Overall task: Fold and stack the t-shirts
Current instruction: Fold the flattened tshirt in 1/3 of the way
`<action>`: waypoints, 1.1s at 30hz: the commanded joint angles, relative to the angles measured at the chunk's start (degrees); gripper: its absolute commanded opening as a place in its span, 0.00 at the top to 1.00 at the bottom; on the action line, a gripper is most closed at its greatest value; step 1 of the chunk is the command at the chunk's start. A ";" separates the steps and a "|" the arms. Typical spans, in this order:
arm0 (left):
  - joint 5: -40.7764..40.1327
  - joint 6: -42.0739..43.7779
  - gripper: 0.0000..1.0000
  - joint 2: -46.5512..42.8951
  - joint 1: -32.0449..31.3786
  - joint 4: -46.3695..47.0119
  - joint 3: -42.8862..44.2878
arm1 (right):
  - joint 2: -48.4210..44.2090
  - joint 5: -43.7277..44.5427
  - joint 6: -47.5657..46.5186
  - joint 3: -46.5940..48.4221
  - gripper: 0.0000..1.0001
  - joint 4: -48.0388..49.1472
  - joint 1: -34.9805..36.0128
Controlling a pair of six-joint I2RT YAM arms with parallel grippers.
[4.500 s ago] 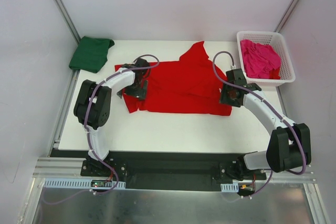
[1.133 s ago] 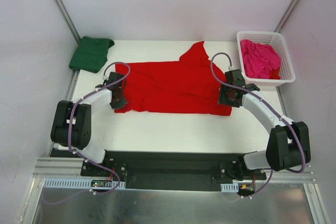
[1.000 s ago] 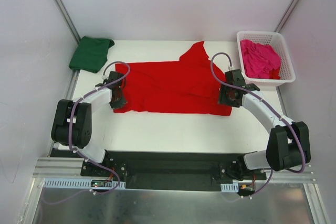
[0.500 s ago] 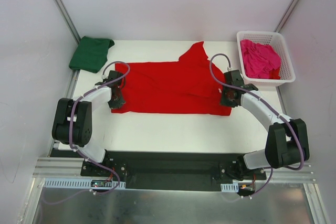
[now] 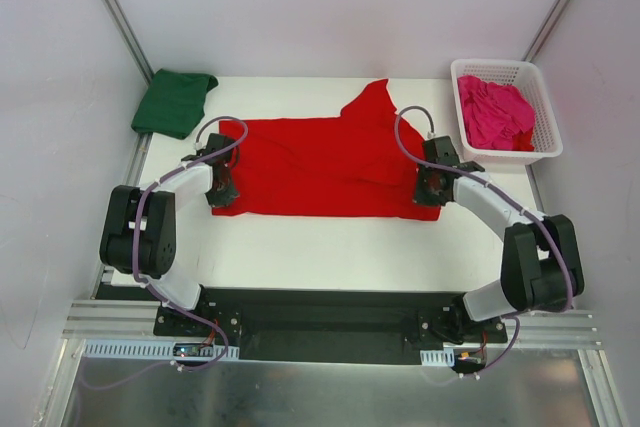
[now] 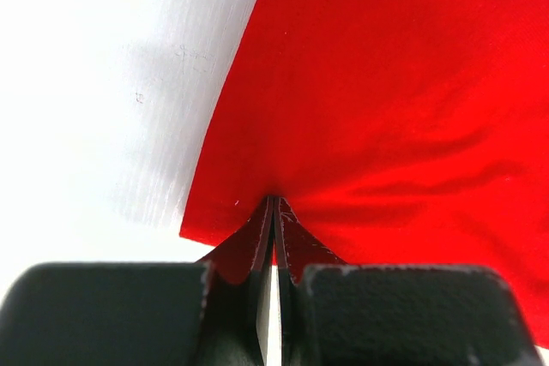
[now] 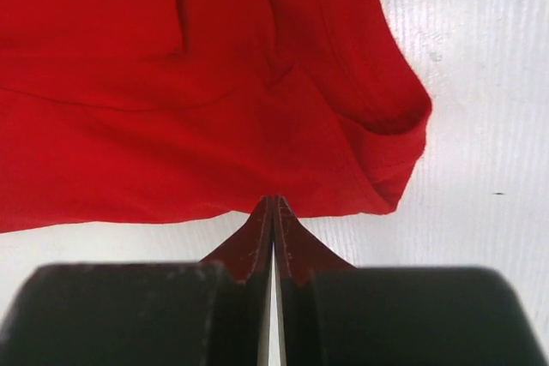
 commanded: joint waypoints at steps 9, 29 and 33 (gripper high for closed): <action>-1.63 1.56 1.00 1.27 0.62 -2.88 1.06 | 5.18 -1.50 2.91 -2.04 0.98 2.58 1.37; -5.15 2.61 1.00 1.71 0.62 -4.37 0.44 | 9.66 8.43 2.82 1.56 0.98 -5.15 1.81; -5.86 2.62 1.00 1.89 0.62 -4.81 0.35 | 9.75 9.05 3.09 1.56 0.98 -5.59 1.81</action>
